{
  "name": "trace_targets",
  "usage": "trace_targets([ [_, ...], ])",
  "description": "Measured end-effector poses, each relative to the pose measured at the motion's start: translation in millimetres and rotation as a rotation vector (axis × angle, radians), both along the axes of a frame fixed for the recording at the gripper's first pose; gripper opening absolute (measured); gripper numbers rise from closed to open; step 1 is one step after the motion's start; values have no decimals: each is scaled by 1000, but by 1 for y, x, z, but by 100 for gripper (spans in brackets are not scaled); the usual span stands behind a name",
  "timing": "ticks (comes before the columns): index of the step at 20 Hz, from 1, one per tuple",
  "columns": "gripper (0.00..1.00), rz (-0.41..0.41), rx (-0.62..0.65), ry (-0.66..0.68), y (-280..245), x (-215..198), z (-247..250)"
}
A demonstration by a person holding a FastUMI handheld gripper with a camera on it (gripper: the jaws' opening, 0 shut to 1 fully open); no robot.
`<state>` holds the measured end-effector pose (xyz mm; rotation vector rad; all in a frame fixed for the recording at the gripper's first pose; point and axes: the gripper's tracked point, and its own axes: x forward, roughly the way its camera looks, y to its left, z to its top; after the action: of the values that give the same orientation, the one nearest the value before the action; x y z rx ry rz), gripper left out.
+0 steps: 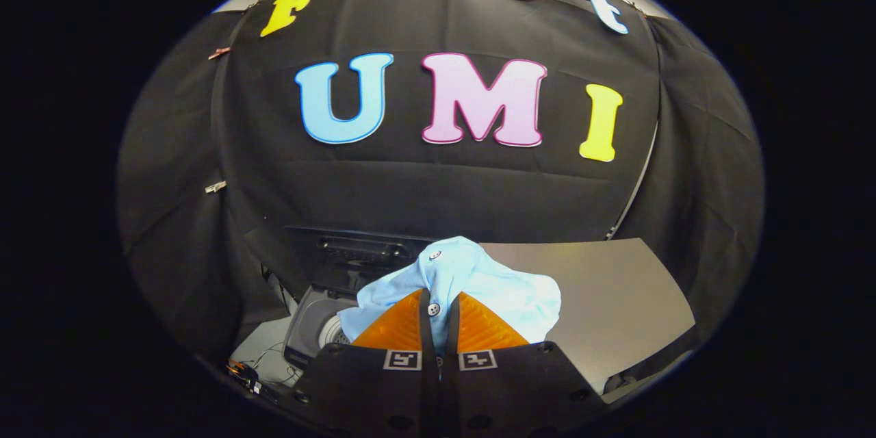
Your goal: Put the clothes into the washing machine and then close the washing machine lid.
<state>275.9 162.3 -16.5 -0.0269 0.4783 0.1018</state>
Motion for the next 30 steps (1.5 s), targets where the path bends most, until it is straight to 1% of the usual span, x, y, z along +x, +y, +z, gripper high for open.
trace_targets([
  [5, 5, 31, -17, -2, 53, -4, -9],
  [9, 5, 49, 10, 11, 88, -5, -21],
  [17, 5, 41, -14, 52, 124, 10, -63],
  [21, 5, 49, -43, 71, 135, 25, -85],
  [25, 5, 49, -40, 100, 142, 42, -110],
  [26, 8, 48, -35, 105, 145, 42, -112],
  [27, 7, 51, -31, 108, 147, 45, -115],
  [28, 15, 50, -27, 110, 148, 50, -119],
  [29, 17, 49, -27, 103, 148, 50, -118],
  [30, 33, 53, -16, 75, 152, 53, -110],
])
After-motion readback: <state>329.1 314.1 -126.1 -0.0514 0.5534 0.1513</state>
